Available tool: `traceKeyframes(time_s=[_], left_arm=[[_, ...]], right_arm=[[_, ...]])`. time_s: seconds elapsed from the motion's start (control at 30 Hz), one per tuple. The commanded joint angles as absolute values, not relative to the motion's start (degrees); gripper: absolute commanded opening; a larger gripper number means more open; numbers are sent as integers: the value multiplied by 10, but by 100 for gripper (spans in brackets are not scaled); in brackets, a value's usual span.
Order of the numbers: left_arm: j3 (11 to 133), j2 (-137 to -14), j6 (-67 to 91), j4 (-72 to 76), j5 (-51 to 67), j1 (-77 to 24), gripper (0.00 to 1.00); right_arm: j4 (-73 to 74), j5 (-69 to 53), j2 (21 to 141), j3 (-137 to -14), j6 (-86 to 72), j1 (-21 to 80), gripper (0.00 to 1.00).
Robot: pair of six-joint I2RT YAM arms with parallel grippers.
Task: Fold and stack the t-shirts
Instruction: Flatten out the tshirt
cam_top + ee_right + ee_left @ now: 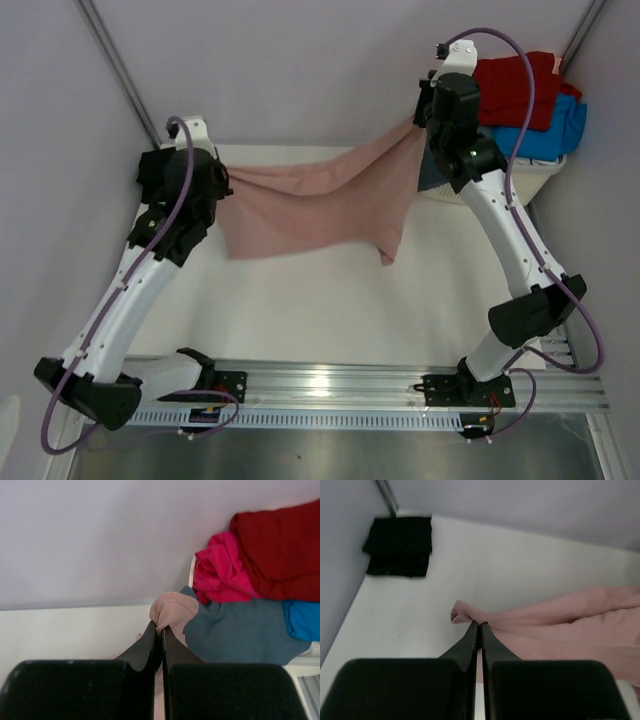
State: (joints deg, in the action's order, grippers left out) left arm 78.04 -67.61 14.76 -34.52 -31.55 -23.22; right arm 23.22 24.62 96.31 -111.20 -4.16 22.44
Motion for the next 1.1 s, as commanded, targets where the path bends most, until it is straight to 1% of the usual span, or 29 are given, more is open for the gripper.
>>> traceKeyframes(time_s=[0.0, 0.03, 0.1, 0.13, 0.17, 0.23, 0.27, 0.3, 0.33, 0.37, 0.4, 0.43, 0.47, 0.5, 0.53, 0.57, 0.6, 0.63, 0.67, 0.73, 0.77, 0.8, 0.9, 0.93, 1.0, 1.07], left_arm=[[788, -581, 69, -158, -297, -228, 1], [767, -547, 62, -145, -294, -228, 1], [742, -522, 49, -153, -296, -227, 1], [736, -504, 53, -169, -304, -227, 1], [722, -495, 57, -217, -310, -227, 1], [701, -467, 83, -256, -320, -227, 0], [692, -428, 112, -294, -326, -227, 1], [660, -406, 129, -315, -323, -227, 0], [650, -386, 149, -341, -315, -227, 1], [634, -351, 167, -393, -281, -227, 1], [619, -335, 202, -418, -255, -228, 1], [605, -324, 217, -445, -226, -228, 1], [603, -313, 233, -499, -174, -228, 1], [592, -295, 271, -527, -151, -229, 1], [572, -288, 286, -555, -125, -229, 1], [562, -280, 294, -595, -101, -229, 3], [553, -256, 309, -610, -76, -229, 5], [535, -241, 315, -631, -72, -228, 14], [534, -228, 314, -634, -69, -229, 20], [538, -193, 310, -624, -69, -229, 26], [540, -189, 306, -617, -75, -229, 26], [542, -188, 305, -611, -80, -229, 26], [547, -220, 311, -599, -70, -229, 26], [554, -242, 318, -599, -52, -229, 25], [549, -256, 323, -597, -33, -229, 21], [533, -250, 331, -583, -21, -229, 20]], right_arm=[[137, 235, 878, -1090, 28, 231, 0], [103, 234, 829, -1057, 41, 236, 0], [79, 243, 779, -988, 61, 246, 0], [76, 251, 755, -927, 71, 250, 0], [76, 277, 708, -898, 72, 251, 0], [90, 300, 656, -818, 53, 258, 0], [119, 321, 598, -795, 34, 259, 0], [142, 325, 570, -775, 7, 261, 0], [196, 320, 543, -755, -52, 261, 0], [224, 286, 516, -718, -76, 263, 0], [254, 273, 470, -698, -102, 265, 0], [284, 263, 449, -680, -130, 271, 0], [351, 254, 432, -650, -186, 272, 0], [386, 230, 405, -635, -210, 275, 0], [442, 215, 394, -621, -227, 280, 3], [467, 206, 384, -608, -257, 284, 26], [491, 207, 375, -591, -274, 286, 44], [514, 217, 354, -582, -281, 292, 68], [512, 220, 342, -574, -280, 294, 99], [481, 231, 318, -567, -266, 294, 99], [468, 232, 320, -569, -256, 294, 99], [455, 236, 326, -580, -241, 294, 99], [430, 261, 394, -604, -225, 294, 99], [425, 278, 435, -619, -221, 294, 99], [408, 293, 465, -628, -215, 294, 99], [387, 298, 490, -618, -209, 294, 100]])
